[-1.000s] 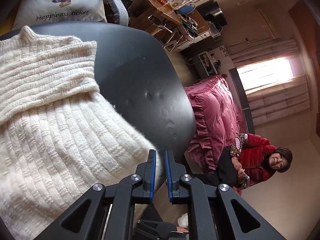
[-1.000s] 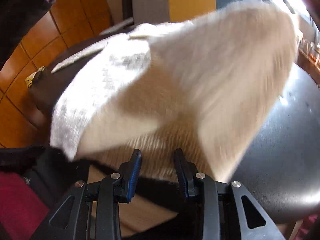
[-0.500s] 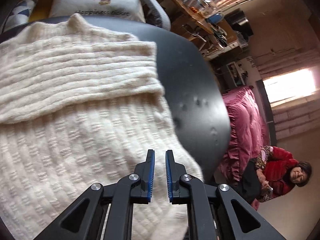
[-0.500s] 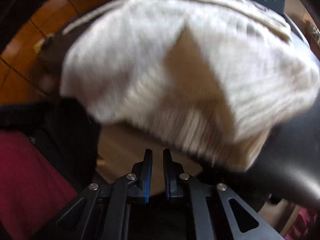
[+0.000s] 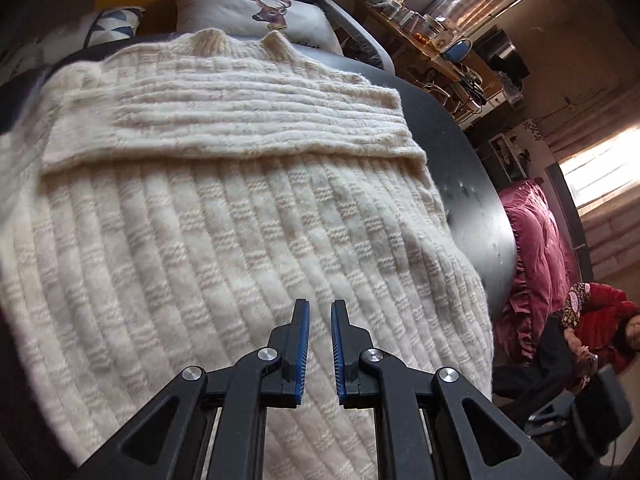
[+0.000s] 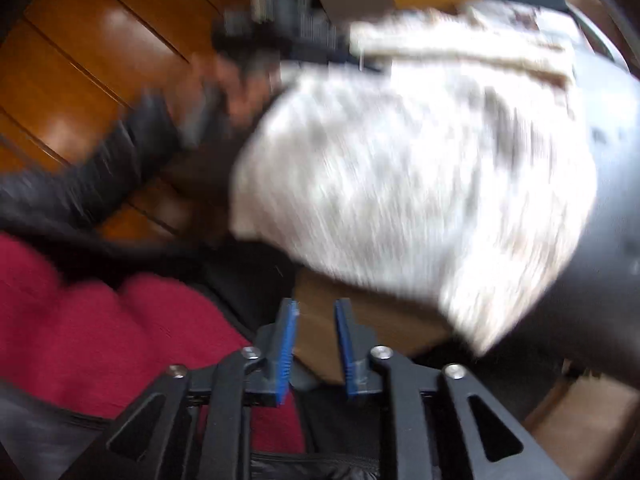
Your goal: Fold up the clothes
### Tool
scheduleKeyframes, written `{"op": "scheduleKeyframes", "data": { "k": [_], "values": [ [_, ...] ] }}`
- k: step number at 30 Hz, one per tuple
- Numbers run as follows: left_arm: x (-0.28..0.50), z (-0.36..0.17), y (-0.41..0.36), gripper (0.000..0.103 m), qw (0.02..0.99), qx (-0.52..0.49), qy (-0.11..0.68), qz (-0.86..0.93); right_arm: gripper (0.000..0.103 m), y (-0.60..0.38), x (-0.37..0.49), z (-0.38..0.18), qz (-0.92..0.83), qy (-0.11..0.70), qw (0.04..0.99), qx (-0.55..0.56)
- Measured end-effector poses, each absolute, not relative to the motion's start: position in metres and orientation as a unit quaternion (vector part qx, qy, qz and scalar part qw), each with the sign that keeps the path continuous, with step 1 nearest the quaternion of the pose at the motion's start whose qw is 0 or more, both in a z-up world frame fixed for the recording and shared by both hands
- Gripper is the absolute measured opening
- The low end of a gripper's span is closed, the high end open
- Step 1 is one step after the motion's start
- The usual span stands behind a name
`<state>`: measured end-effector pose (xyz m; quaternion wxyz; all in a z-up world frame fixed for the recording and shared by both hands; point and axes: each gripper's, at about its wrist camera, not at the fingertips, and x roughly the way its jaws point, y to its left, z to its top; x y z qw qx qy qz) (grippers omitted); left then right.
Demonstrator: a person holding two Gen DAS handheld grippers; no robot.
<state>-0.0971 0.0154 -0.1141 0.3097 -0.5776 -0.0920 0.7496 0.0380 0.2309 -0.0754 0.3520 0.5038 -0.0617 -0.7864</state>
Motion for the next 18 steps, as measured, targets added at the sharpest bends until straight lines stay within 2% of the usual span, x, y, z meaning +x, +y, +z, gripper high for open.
{"op": "scheduleKeyframes", "data": {
  "k": [2,6,8,10,13,18],
  "values": [
    [-0.085,-0.121,0.0,0.01,0.299,-0.579,-0.107,0.751,0.025,0.24,0.032,-0.056,-0.791,-0.08,0.367,0.483],
    [-0.062,-0.136,-0.024,0.01,0.283,-0.586,-0.127,0.749,0.026,0.265,-0.033,-0.047,-0.847,-0.044,0.233,0.476],
    [-0.054,-0.145,-0.035,0.01,0.279,-0.592,-0.132,0.745,0.026,0.283,-0.072,-0.064,-0.839,-0.064,0.189,0.507],
    [-0.053,-0.15,-0.052,0.008,0.278,-0.596,-0.156,0.737,0.026,0.294,-0.099,-0.087,-0.818,-0.098,0.189,0.535],
    [-0.057,-0.157,-0.075,0.004,0.275,-0.6,-0.183,0.728,0.024,0.319,-0.087,-0.123,-0.756,-0.103,0.172,0.623],
    [-0.066,-0.15,-0.091,0.004,0.256,-0.611,-0.186,0.725,0.021,0.327,-0.075,-0.122,-0.744,-0.125,0.194,0.627]
  ]
}}
